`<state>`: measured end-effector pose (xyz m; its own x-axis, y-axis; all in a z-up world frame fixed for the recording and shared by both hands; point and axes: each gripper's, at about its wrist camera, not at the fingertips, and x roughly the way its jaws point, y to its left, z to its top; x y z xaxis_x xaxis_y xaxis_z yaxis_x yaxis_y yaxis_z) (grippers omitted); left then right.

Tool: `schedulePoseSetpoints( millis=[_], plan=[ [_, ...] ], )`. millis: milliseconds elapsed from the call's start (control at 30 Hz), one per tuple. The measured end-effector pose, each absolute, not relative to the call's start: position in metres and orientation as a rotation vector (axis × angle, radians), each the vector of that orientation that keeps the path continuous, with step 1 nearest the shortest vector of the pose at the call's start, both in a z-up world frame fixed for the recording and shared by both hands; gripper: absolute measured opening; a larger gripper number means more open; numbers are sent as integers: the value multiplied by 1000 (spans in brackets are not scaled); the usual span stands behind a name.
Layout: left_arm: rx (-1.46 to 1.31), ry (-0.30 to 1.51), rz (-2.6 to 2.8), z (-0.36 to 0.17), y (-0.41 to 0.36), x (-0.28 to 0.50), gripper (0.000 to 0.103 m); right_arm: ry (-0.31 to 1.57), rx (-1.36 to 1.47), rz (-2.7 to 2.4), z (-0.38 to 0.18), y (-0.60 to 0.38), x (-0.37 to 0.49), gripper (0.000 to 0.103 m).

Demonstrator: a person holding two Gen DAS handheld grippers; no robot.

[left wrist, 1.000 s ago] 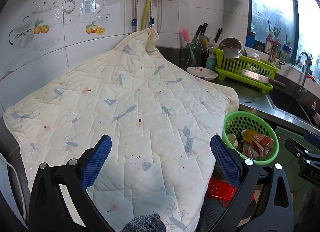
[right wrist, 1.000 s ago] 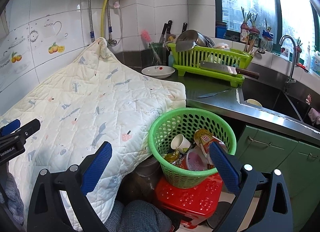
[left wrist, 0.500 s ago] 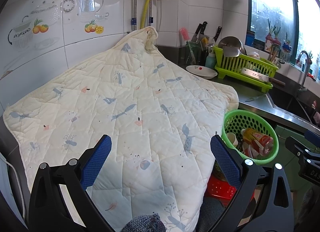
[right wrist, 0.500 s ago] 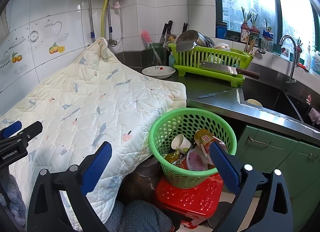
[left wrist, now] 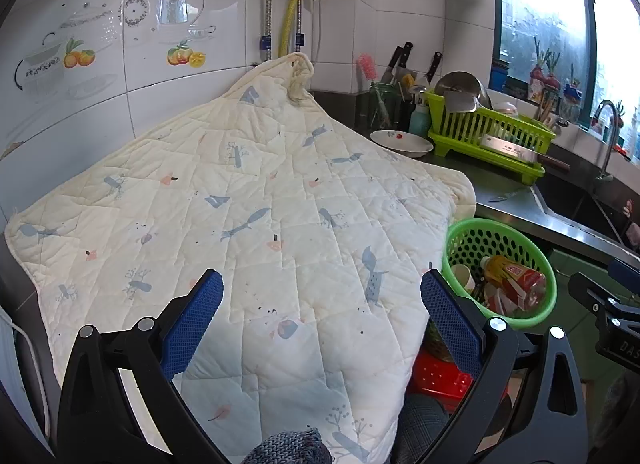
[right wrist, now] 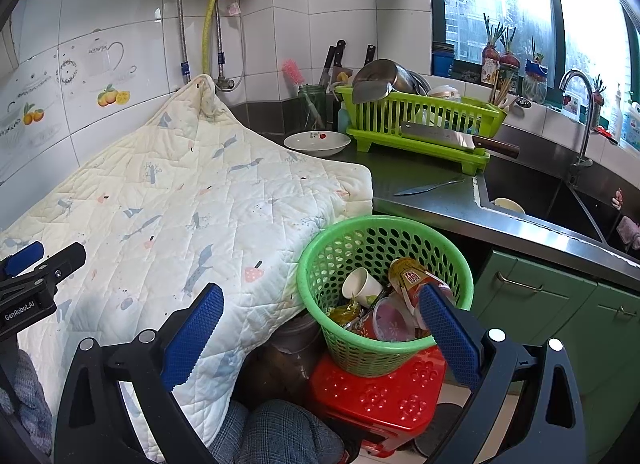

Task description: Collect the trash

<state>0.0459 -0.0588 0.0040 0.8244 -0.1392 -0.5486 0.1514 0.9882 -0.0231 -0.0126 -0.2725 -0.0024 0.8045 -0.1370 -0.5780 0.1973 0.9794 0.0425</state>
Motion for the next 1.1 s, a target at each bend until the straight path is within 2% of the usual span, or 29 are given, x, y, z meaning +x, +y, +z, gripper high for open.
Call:
schedulePoseSetpoints(
  millis=[1100],
  plan=[
    [22, 579, -166, 6, -59, 46, 98, 610, 98, -181, -2, -271, -11, 95]
  ],
)
